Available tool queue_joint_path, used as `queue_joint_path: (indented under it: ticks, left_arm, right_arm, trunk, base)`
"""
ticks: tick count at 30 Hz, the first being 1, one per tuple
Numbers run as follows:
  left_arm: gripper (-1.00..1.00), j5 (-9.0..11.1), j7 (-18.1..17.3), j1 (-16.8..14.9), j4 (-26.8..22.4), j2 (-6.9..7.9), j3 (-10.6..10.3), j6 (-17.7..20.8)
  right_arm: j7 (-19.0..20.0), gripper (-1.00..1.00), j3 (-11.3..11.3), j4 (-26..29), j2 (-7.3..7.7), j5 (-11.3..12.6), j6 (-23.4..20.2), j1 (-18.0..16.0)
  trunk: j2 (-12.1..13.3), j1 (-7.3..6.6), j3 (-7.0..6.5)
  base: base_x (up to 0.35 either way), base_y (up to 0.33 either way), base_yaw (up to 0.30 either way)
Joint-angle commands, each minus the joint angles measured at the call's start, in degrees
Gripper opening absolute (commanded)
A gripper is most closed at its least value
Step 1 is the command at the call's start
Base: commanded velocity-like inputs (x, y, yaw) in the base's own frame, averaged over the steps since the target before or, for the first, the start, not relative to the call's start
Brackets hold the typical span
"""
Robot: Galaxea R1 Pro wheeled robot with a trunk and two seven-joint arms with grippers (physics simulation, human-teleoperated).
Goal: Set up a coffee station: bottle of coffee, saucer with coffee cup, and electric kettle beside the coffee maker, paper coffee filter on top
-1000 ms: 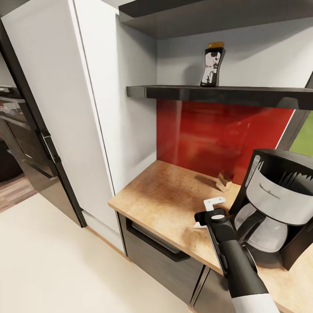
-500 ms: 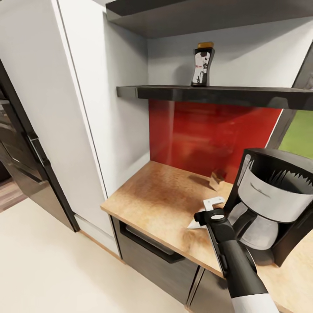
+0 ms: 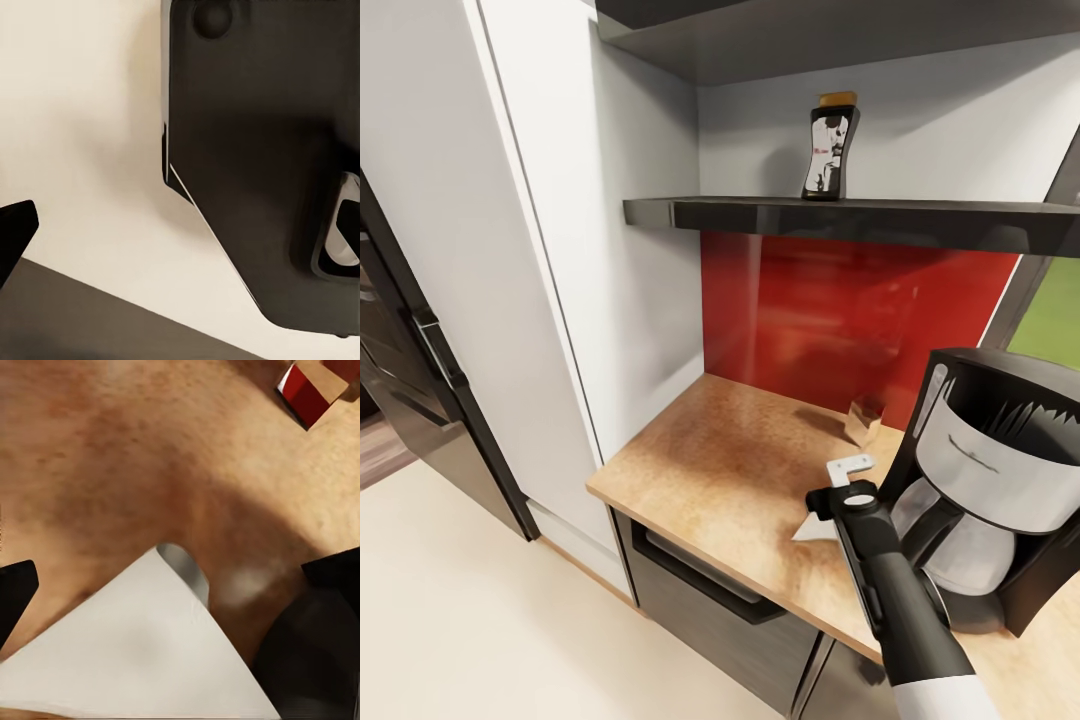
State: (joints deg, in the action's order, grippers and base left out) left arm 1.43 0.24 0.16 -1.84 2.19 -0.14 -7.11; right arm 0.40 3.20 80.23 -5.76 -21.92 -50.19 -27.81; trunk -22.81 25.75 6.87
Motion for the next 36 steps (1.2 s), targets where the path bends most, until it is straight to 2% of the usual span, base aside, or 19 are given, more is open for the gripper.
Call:
queue_joint_path:
  ticks: [1, 14, 17, 19, 20, 36]
  left_arm:
    - [1.00, 0.15, 0.02, 0.02, -0.09, 0.00, -0.04, -0.09]
    - [1.00, 0.15, 0.02, 0.02, -0.02, 0.00, -0.04, -0.09]
    - [1.00, 0.14, 0.02, 0.02, 0.06, 0.00, -0.04, -0.09]
    - [1.00, 0.11, 0.02, 0.04, 0.17, 0.00, -0.04, -0.09]
    - [1.00, 0.12, 0.02, 0.03, 0.21, 0.00, -0.04, -0.09]
    - [1.00, 0.09, 0.02, 0.02, 0.25, 0.03, -0.04, -0.09]
  right_arm:
    - [0.06, 1.00, 0.06, -0.38, -0.02, -0.21, -0.28, -0.05]
    - [0.22, 1.00, 0.26, -3.22, -0.11, 0.18, -0.26, -0.05]
    - [2.34, 1.00, 0.25, -3.23, -0.12, 0.16, -0.28, -0.05]
    - [6.40, 1.00, 0.17, -3.21, -0.12, 0.05, -0.29, -0.05]
    - [6.95, 1.00, 0.13, -3.18, -0.12, 0.00, -0.30, -0.05]
    - [7.51, 1.00, -0.12, -3.19, -0.04, -0.11, -0.34, -0.05]
  trunk:
    - [-0.11, 0.03, 0.11]
    - [-0.11, 0.03, 0.11]
    - [-0.11, 0.03, 0.11]
    - [-0.11, 0.03, 0.11]
    - [-0.11, 0.03, 0.11]
    - [-0.11, 0.03, 0.11]
  base:
    - [0.000, 0.000, 0.000]
    - [0.000, 0.000, 0.000]
    - [0.000, 0.000, 0.000]
    - [0.000, 0.000, 0.000]
    - [0.000, 0.000, 0.000]
    - [0.000, 0.000, 0.000]
